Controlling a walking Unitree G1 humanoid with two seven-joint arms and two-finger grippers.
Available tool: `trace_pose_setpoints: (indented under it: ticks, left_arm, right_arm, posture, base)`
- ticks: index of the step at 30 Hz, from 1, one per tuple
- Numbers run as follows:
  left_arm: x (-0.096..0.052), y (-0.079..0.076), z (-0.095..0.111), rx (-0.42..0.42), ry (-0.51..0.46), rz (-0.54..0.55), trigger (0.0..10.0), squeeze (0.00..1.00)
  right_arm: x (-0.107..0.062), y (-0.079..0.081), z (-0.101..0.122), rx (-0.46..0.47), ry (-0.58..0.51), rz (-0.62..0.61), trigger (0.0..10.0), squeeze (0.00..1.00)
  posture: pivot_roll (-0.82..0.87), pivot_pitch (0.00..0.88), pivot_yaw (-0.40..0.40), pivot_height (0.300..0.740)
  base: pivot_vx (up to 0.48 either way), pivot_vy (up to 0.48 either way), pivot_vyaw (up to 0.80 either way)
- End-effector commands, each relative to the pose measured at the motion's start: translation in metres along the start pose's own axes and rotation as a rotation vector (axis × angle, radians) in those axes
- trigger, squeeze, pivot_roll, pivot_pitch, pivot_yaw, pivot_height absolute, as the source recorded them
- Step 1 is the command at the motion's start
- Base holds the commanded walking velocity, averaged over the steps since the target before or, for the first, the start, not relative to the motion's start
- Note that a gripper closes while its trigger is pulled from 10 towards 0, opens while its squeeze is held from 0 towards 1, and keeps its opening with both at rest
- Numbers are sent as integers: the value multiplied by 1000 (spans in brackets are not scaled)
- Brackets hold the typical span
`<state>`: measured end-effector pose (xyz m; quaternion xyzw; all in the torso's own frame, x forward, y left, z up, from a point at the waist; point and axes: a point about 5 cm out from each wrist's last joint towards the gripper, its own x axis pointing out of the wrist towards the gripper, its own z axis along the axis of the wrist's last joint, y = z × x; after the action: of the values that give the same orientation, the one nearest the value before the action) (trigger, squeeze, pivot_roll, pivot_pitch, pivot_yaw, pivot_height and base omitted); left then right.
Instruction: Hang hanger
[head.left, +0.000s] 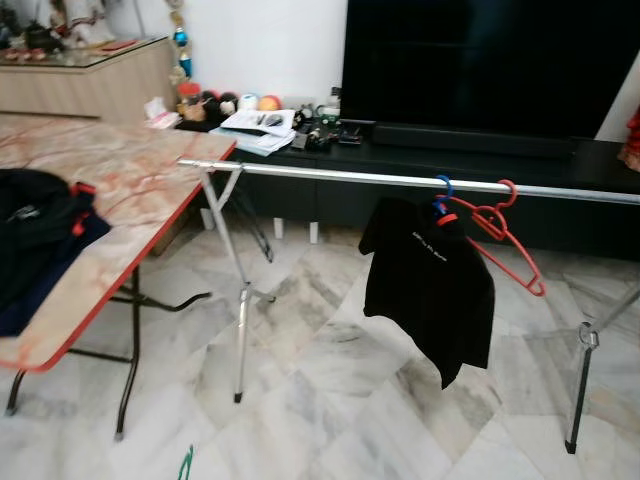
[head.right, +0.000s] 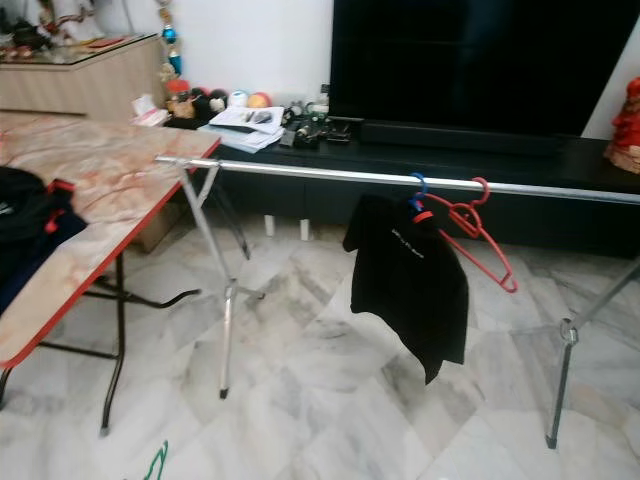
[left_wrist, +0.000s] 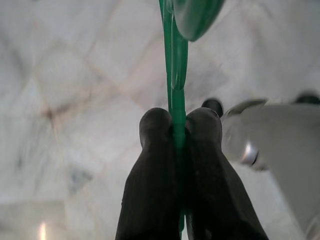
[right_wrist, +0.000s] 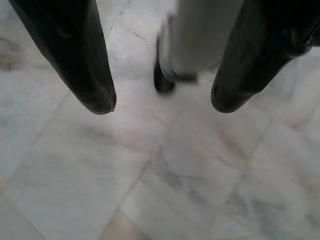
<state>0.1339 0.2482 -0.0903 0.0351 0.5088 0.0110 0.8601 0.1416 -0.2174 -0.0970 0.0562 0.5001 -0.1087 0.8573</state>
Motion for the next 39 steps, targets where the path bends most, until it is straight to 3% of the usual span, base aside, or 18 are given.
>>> trace_pose_setpoints:
  ticks: [1,26,33,39]
  left_arm:
    - [0,-4,-3,16,9,-21,10000,0]
    - [0,-5,-5,21,12,-22,10000,0]
    - [-1,-1,-6,28,18,3,10000,0]
    - [0,-3,-4,21,3,2,10000,0]
  right_arm:
    - [0,-4,2,13,-11,-14,10000,0]
    - [0,-5,1,5,-10,-10,10000,0]
    - [0,-4,0,2,-7,-9,10000,0]
    - [0,-6,2,-34,-8,-12,10000,0]
  posture:
    - [146,0,21,740]
    - [154,0,10,740]
    - [133,0,7,740]
    - [147,0,-15,740]
  base:
    - [368,0,0]
    - [370,0,0]
    - [0,0,0]
    - [0,-409,0]
